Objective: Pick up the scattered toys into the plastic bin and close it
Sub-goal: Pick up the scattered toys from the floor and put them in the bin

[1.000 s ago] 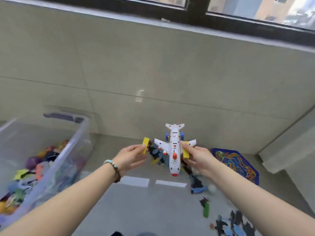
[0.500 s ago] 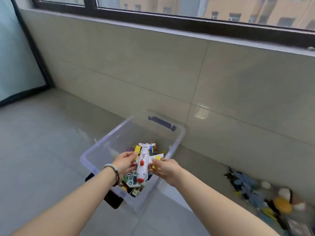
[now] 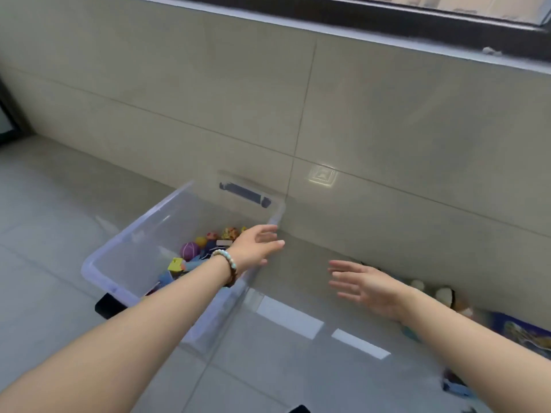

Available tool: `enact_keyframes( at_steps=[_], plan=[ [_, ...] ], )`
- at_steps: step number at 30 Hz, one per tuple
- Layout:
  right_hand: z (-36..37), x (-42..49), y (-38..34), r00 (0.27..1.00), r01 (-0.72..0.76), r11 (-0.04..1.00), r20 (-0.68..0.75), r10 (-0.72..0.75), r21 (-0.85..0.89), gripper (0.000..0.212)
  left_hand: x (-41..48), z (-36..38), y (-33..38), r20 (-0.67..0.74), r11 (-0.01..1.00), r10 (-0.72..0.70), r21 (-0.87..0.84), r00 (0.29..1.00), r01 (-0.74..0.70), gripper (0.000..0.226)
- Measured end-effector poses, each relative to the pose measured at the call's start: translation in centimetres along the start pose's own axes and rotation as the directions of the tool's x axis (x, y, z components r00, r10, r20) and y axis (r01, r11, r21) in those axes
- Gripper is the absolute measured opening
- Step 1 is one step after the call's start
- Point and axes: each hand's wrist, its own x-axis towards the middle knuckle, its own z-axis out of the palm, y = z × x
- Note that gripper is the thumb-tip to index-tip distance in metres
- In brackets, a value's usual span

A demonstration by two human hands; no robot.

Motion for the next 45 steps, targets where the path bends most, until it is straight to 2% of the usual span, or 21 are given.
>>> enact_keyframes(
  at_steps=[3,5,9,13,17,22,24,30,33,35,36,37,39,40,41,42,44,45],
  plan=[
    [-8.8,-4.3,2.0,0.993,-0.062,0.996,-0.102,0.055,-0.067,0.032,0.2,7.4,2.9,0.184,0.997,0.066,0.034,0.981,-0.073,0.032],
    [-14.1,-7.2,3.8,0.981,-0.101,0.991,-0.177,0.083,-0.092,0.035,0.6,12.6,3.6,0.276,0.989,0.077,0.103,0.958,-0.109,0.031],
    [-22.6,-11.9,9.0,0.939,-0.17,0.982,-0.314,0.137,-0.079,0.037,1.8,22.7,2.2,0.417,0.948,-0.016,0.296,0.909,-0.119,0.037],
    [-28.2,-14.3,16.4,0.881,-0.233,0.971,-0.41,0.237,0.06,0.036,3.0,31.0,-1.5,0.487,0.887,-0.162,0.452,0.858,-0.089,0.041],
    [-30.9,-14.8,24.0,0.842,-0.257,0.947,-0.435,0.318,0.194,0.033,3.7,37.4,-5.3,0.534,0.802,-0.333,0.594,0.777,-0.064,0.044],
    [-32.8,-13.8,31.0,0.777,-0.208,0.953,-0.553,0.299,0.222,0.034,4.4,43.8,-9.6,0.56,0.667,-0.498,0.735,0.662,-0.12,0.05],
    [-33.4,-13.1,33.1,0.736,-0.174,0.964,-0.624,0.263,0.2,0.039,4.6,46.2,-11.2,0.555,0.657,-0.536,0.747,0.636,-0.099,0.049],
    [-32.5,-9.2,36.5,0.757,-0.152,0.988,-0.642,0.121,0.007,0.041,3.7,50.8,-15.5,0.539,0.776,-0.548,0.614,0.64,0.147,0.029],
    [-31.3,-7.4,37.9,0.696,-0.195,0.977,-0.715,0.073,-0.089,0.036,3.3,51.1,-16.6,0.542,0.836,-0.519,0.482,0.661,0.261,0.028],
    [-31.0,-7.2,37.5,0.641,-0.157,0.987,-0.763,0.083,-0.024,0.035,3.3,51.3,-16.8,0.533,0.849,-0.521,0.407,0.667,0.337,0.03],
    [-30.9,-7.4,36.8,0.636,-0.094,0.995,-0.767,0.087,0.035,0.036,3.2,51.5,-16.7,0.535,0.841,-0.54,0.375,0.649,0.39,0.032],
    [-30.8,-7.7,35.9,0.661,-0.01,0.996,-0.747,0.07,0.085,0.038,3.2,51.7,-16.6,0.55,0.821,-0.568,0.328,0.613,0.467,0.036],
    [-30.7,-8.7,34.0,0.738,0.145,0.982,-0.674,-0.025,0.122,0.039,3.1,52.1,-16.2,0.612,0.737,-0.602,0.179,0.513,0.652,0.042],
    [-30.9,-9.2,33.4,0.747,0.192,0.974,-0.661,-0.066,0.12,0.035,3.1,52.3,-15.9,0.642,0.683,-0.599,0.096,0.479,0.724,0.043],
    [-31.3,-9.7,33.1,0.718,0.222,0.969,-0.691,-0.084,0.113,0.031,3.2,52.4,-15.6,0.655,0.644,-0.591,0.032,0.47,0.764,0.039],
    [-32.0,-9.9,33.2,0.651,0.235,0.966,-0.756,-0.074,0.109,0.026,3.3,52.5,-15.5,0.652,0.637,-0.582,-0.006,0.486,0.771,0.031],
    [-33.9,-9.9,34.3,0.488,0.165,0.982,-0.873,-0.003,0.088,0.024,3.5,52.5,-15.6,0.613,0.677,-0.571,-0.025,0.546,0.736,0.015],
    [-34.7,-9.6,35.0,0.442,0.1,0.991,-0.896,0.035,0.088,0.025,3.6,52.5,-15.6,0.59,0.693,-0.576,-0.016,0.566,0.721,0.012]
  ],
)
